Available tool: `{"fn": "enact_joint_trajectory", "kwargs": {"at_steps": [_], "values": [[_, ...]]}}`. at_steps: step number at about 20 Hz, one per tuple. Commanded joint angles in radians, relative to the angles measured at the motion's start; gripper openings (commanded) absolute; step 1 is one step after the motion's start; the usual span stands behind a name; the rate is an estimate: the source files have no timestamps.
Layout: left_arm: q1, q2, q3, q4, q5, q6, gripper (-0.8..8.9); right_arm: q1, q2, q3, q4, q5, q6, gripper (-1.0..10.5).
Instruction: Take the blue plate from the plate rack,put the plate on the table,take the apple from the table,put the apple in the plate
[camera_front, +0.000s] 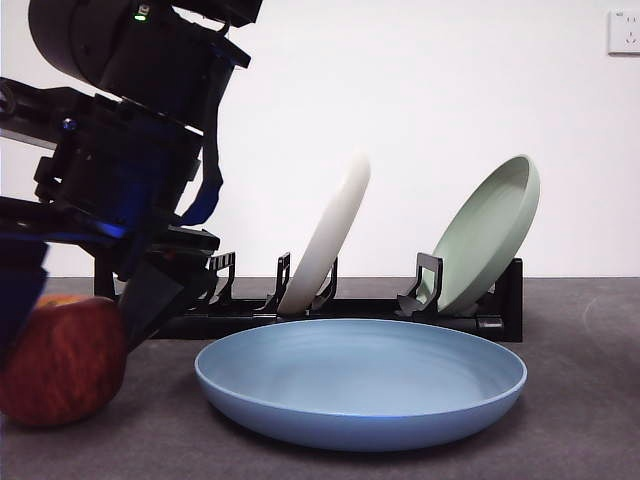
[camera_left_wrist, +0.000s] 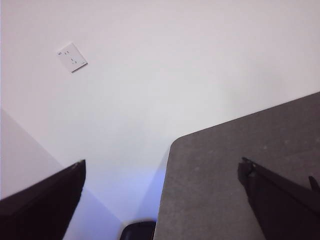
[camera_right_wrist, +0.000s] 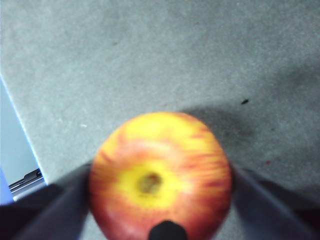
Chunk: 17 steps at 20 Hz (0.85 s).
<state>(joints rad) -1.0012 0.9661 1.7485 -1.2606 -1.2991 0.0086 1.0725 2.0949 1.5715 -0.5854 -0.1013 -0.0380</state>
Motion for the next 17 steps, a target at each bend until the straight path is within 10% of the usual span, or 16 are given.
{"fn": "enact_joint_trajectory", "kwargs": {"at_steps": [1, 13, 17], "values": [[0.003, -0.003, 0.001, -0.032, -0.003, -0.048, 5.53, 0.003, 0.009, 0.002, -0.005, 0.008, -0.005, -0.1], [0.002, 0.005, 0.001, -0.101, 0.078, -0.174, 5.53, -0.246, -0.299, 0.002, -0.207, 0.045, -0.005, -0.1], [0.002, 0.022, 0.001, -0.099, 0.077, -0.174, 5.53, -0.346, -0.328, -0.014, -0.345, -0.095, -0.01, -0.1]]}}
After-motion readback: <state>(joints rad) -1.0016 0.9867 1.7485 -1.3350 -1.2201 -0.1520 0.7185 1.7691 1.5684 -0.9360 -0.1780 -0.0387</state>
